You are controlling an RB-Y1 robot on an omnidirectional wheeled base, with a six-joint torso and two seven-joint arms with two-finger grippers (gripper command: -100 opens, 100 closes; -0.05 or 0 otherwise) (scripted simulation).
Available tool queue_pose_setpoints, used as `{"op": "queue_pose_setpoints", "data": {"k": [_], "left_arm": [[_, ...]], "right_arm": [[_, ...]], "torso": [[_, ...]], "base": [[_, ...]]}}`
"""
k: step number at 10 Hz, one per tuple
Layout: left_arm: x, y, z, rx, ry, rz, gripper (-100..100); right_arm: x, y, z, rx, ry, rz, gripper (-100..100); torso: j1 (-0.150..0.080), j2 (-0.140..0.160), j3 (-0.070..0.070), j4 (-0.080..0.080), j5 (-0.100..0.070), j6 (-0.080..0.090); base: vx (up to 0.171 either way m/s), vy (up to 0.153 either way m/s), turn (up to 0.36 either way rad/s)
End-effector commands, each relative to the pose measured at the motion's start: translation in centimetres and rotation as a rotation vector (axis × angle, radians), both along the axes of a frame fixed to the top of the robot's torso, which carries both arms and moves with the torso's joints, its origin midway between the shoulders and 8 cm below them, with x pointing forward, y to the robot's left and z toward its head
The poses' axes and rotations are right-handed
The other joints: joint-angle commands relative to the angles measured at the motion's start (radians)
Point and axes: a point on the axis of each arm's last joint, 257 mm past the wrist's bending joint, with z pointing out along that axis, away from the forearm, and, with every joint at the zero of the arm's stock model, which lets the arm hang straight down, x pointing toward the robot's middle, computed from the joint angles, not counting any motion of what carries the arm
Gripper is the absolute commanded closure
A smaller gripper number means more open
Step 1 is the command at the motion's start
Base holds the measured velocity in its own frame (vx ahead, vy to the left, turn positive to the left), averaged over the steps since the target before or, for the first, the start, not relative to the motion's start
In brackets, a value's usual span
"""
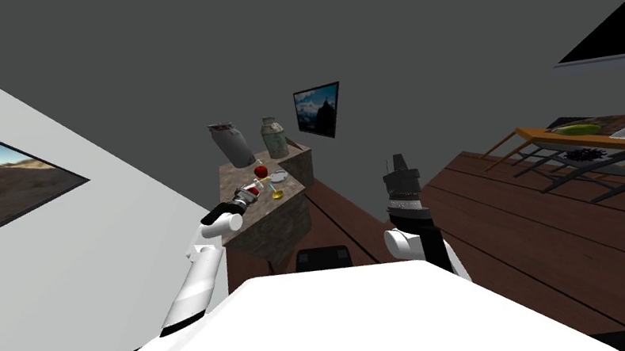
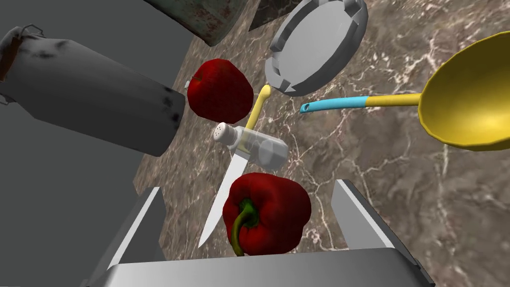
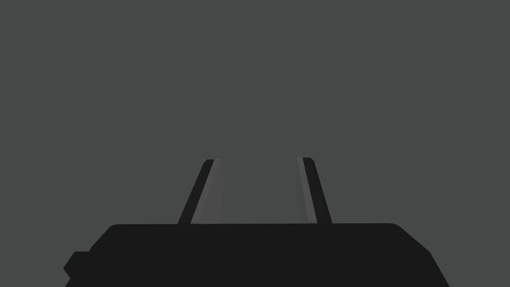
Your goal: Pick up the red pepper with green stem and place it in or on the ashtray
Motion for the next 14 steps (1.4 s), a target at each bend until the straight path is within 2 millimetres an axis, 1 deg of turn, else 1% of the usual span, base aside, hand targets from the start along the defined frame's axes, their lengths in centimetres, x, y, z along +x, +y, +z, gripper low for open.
{"op": "queue_pose_setpoints", "data": {"k": [1,2,3,4,7,8,9,10,11,12,13,14], "left_arm": [[0.0,0.6,0.7,-0.051,0.018,0.002,-100],[-0.2,0.6,0.2,-0.054,0.038,0.002,-100],[-0.2,1.1,0.5,-0.081,0.053,0.003,-100],[-0.4,1.0,0.2,-0.083,0.066,0.003,-100],[-0.9,2.0,0.3,-0.128,0.123,0.009,-100],[-1.0,1.9,0.0,-0.129,0.134,0.009,-100],[-1.3,2.5,0.0,-0.146,0.161,0.013,-100],[-1.5,2.4,-0.3,-0.147,0.174,0.013,-100],[-1.9,3.0,-0.3,-0.161,0.205,0.019,-100],[-2.0,3.0,-0.6,-0.162,0.216,0.019,-100],[-2.5,3.5,-0.7,-0.173,0.249,0.026,-100],[-2.6,3.5,-0.9,-0.174,0.261,0.026,-100]], "right_arm": [[0.0,0.0,0.0,0.000,0.000,0.000,0],[0.0,0.0,0.0,0.000,0.000,0.000,0],[0.0,0.0,0.0,0.000,0.000,0.000,0],[0.0,0.0,0.0,0.000,0.000,0.000,0],[0.0,0.0,0.0,0.000,0.000,0.000,0],[0.0,0.0,0.0,0.000,0.000,0.000,0],[0.0,0.0,0.0,0.000,0.000,0.000,0],[0.0,0.0,0.0,0.000,0.000,0.000,0],[0.0,0.0,0.0,0.000,0.000,0.000,0],[0.0,0.0,0.0,0.000,0.000,0.000,0],[0.0,0.0,0.0,0.000,0.000,0.000,0],[0.0,0.0,0.0,0.000,0.000,0.000,0]], "torso": [[0.000,0.000,0.000,0.000,0.000,0.000],[-0.002,-0.001,-0.001,0.000,0.000,0.000],[-0.001,-0.001,-0.001,0.000,0.000,0.000],[0.000,-0.001,0.000,0.000,0.000,0.000],[0.002,-0.001,0.000,0.000,0.001,0.000],[0.002,-0.001,-0.001,0.000,0.000,0.000],[0.002,-0.001,-0.001,0.000,0.001,0.000],[0.002,-0.002,-0.001,0.000,0.001,0.000],[0.003,-0.002,-0.001,0.000,0.001,0.000],[0.003,-0.002,-0.001,0.000,0.001,0.000],[0.003,-0.002,-0.001,-0.001,0.001,0.000],[0.003,-0.002,-0.001,0.000,0.001,0.000]], "base": [[0.029,-0.078,-0.015],[0.021,-0.059,0.001],[0.014,-0.044,-0.013],[0.011,-0.026,-0.005],[0.022,-0.021,-0.014],[0.029,-0.019,-0.006],[0.035,-0.015,-0.020],[0.031,-0.011,-0.008],[0.037,-0.005,-0.018],[0.031,-0.002,-0.012],[0.035,-0.004,-0.026],[0.039,-0.002,-0.009]]}}
